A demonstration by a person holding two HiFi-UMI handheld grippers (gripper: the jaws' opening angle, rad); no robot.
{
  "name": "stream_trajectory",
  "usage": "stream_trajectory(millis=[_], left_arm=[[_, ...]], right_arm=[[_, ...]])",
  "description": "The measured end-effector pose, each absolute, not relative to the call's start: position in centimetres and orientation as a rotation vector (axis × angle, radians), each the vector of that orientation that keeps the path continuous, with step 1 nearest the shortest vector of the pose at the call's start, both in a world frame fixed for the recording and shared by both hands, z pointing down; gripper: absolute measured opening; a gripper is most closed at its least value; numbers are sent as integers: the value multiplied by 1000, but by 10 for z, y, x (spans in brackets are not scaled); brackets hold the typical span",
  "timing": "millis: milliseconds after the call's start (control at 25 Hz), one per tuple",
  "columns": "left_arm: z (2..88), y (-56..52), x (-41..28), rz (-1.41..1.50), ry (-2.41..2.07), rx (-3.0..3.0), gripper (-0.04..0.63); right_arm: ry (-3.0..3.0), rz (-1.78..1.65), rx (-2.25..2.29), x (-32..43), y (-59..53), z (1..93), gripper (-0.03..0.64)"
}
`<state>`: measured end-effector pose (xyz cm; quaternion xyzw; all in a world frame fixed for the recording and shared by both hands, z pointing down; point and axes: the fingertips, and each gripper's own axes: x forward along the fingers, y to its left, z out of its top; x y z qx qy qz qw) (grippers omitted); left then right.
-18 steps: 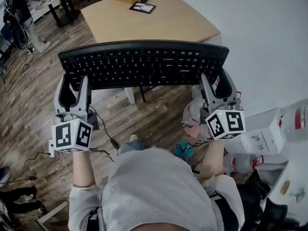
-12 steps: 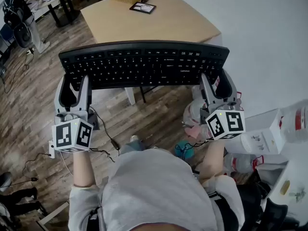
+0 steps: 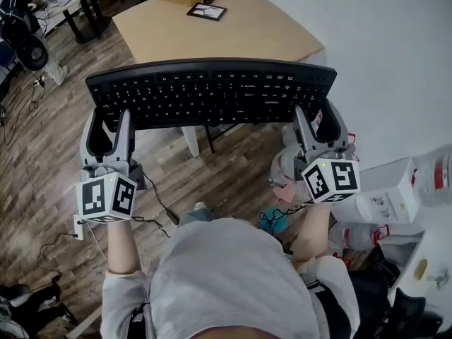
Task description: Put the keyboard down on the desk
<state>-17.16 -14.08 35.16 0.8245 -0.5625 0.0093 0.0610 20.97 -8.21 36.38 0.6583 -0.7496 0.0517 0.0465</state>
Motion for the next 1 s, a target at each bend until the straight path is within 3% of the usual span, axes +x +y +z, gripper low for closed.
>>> stream_trajectory(millis=[1000], left_arm=[[345, -140, -171, 86, -1697, 2451, 284]], right_arm=[[-2266, 216, 1993, 210, -86, 358, 255]])
